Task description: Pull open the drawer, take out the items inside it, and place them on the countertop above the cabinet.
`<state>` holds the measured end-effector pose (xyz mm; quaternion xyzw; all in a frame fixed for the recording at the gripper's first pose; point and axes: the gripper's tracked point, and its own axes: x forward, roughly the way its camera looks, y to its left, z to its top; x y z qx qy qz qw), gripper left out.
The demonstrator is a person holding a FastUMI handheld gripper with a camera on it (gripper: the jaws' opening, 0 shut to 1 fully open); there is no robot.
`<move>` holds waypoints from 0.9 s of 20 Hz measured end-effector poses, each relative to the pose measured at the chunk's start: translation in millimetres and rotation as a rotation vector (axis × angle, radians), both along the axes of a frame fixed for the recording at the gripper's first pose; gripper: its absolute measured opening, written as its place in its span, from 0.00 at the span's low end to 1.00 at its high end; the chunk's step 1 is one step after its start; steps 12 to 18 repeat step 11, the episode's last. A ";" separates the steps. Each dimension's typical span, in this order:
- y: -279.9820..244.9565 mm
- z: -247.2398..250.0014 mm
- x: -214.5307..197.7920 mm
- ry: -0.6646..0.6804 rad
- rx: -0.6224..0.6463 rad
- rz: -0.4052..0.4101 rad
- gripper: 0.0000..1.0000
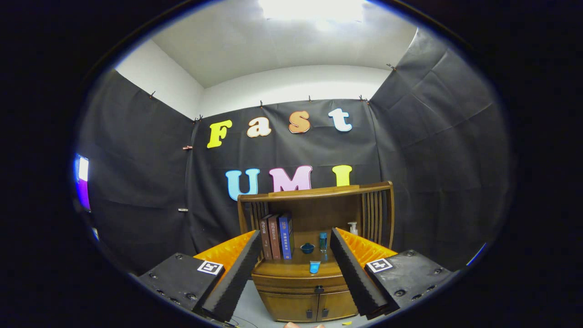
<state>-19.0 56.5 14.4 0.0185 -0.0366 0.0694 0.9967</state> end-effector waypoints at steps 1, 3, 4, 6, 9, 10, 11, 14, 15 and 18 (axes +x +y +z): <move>0.6 0.4 -0.3 -0.004 0.000 0.001 0.98; 2.4 0.8 -1.9 -0.006 0.003 0.004 0.98; 2.8 0.5 -2.5 -0.006 0.002 0.004 0.98; 2.3 0.6 -1.6 -0.008 -0.003 0.003 0.98; 2.1 2.1 -2.6 -0.013 -0.007 -0.002 0.98; 1.7 2.7 -3.6 -0.015 -0.006 -0.003 0.98; 1.3 4.0 -3.6 -0.019 -0.002 -0.004 0.98; 1.3 4.0 -3.6 -0.019 -0.002 -0.004 0.98; 1.3 4.0 -3.6 -0.019 -0.002 -0.004 0.98; 1.3 4.0 -3.6 -0.019 -0.002 -0.004 0.98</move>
